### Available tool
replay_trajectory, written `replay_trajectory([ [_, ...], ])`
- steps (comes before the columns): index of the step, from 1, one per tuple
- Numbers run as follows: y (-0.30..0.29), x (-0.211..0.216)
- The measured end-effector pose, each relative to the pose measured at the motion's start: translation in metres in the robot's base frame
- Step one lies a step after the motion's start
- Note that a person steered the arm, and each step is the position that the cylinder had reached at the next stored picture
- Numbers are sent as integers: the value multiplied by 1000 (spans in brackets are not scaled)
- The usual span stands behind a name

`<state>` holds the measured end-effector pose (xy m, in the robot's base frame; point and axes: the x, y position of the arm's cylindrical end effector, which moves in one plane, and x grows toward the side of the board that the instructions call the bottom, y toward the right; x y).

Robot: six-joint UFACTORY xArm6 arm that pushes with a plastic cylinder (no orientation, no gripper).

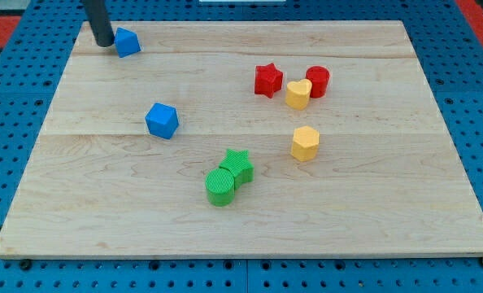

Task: Move the blue cube close to the blue triangle

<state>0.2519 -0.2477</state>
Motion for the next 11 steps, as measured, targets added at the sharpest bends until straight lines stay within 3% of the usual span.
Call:
replay_trajectory([
  [2,59,175],
  [3,74,186],
  [6,207,194],
  [7,225,170],
  [8,206,136],
  [10,113,128],
  [11,103,91],
])
